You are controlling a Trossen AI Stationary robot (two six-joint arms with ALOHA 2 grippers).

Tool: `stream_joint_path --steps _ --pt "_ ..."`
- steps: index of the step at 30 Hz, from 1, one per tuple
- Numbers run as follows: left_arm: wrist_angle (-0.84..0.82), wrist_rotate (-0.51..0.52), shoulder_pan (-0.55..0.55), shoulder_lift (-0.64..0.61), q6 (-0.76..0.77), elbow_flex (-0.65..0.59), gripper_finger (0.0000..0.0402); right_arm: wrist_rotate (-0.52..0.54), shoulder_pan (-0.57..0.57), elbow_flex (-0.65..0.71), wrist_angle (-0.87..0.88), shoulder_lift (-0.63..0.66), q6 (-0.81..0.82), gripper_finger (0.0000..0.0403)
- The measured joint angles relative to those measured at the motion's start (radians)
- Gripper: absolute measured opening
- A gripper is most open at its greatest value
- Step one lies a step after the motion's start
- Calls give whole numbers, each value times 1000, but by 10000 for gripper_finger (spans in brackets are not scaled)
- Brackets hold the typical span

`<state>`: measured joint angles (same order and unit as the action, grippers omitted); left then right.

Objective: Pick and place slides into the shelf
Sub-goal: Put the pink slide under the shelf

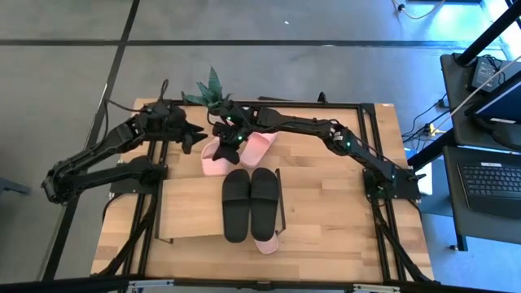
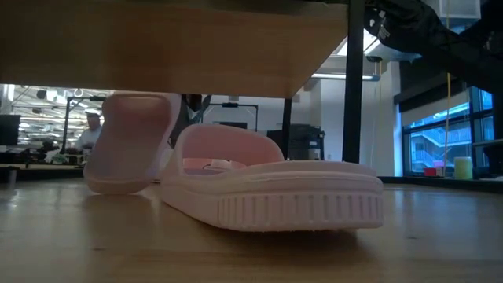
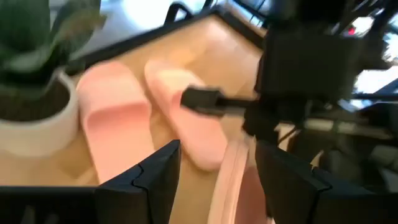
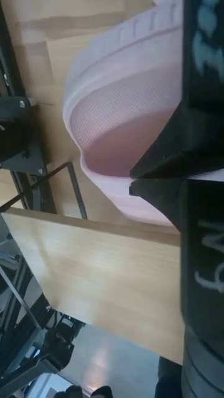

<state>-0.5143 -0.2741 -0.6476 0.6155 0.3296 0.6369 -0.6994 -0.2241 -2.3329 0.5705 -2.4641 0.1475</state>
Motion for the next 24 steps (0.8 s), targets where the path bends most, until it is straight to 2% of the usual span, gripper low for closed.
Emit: stream_joint_path --steps 15,20,24 --pt "-32 -15 0 -3 15 0 200 0 0 0 -12 0 5 2" --pt "-32 -16 0 10 221 0 200 -1 1 1 -31 0 7 2" --pt "-52 -47 0 26 260 0 200 -1 1 2 -33 0 8 2"
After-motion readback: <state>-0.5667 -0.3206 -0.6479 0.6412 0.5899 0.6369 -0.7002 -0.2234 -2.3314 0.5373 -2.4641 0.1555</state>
